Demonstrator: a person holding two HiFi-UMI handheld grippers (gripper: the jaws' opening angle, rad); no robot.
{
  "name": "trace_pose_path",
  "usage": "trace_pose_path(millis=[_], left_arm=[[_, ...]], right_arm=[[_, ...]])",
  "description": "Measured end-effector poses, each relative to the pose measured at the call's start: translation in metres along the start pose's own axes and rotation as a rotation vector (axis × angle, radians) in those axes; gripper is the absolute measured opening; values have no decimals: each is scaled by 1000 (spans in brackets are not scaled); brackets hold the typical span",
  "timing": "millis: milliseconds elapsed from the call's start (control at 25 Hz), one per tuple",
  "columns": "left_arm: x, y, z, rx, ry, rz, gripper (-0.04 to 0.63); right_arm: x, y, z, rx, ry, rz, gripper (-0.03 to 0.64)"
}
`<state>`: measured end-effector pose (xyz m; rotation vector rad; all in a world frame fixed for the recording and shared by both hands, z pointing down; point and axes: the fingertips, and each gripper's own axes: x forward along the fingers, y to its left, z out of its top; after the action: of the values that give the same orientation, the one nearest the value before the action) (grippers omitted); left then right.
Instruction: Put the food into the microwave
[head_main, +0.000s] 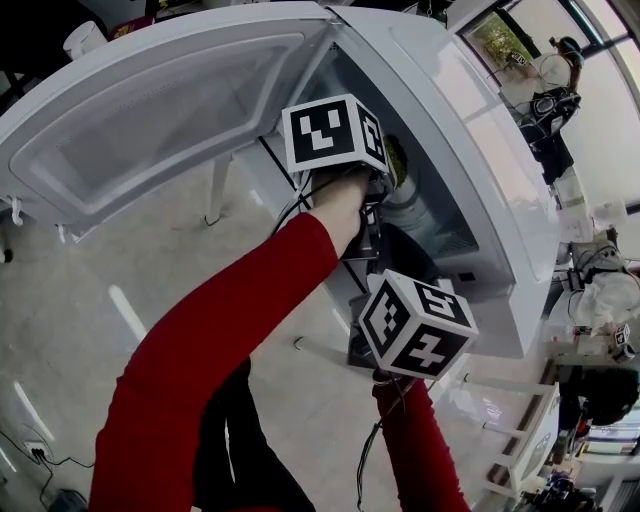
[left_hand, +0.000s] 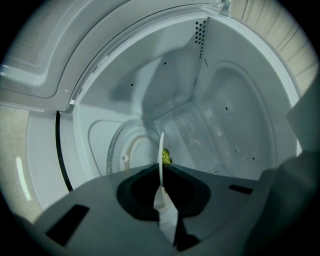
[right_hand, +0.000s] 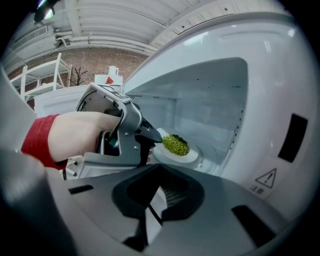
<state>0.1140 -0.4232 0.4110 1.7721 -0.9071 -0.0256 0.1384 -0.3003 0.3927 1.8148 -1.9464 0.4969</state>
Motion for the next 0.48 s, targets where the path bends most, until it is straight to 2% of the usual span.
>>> trace_pose_path(millis=[120,360,480], left_arm=[[0,1,0,29,6,20,26],[0,3,0,143,14,72,46],[-1,4,0,168,20,79,54]], right_arm=[[0,-1,0,0,1,-4,14],[1,-2,1,-4,-4,-16,14],[2,-1,3,-14,-11,-25,14]])
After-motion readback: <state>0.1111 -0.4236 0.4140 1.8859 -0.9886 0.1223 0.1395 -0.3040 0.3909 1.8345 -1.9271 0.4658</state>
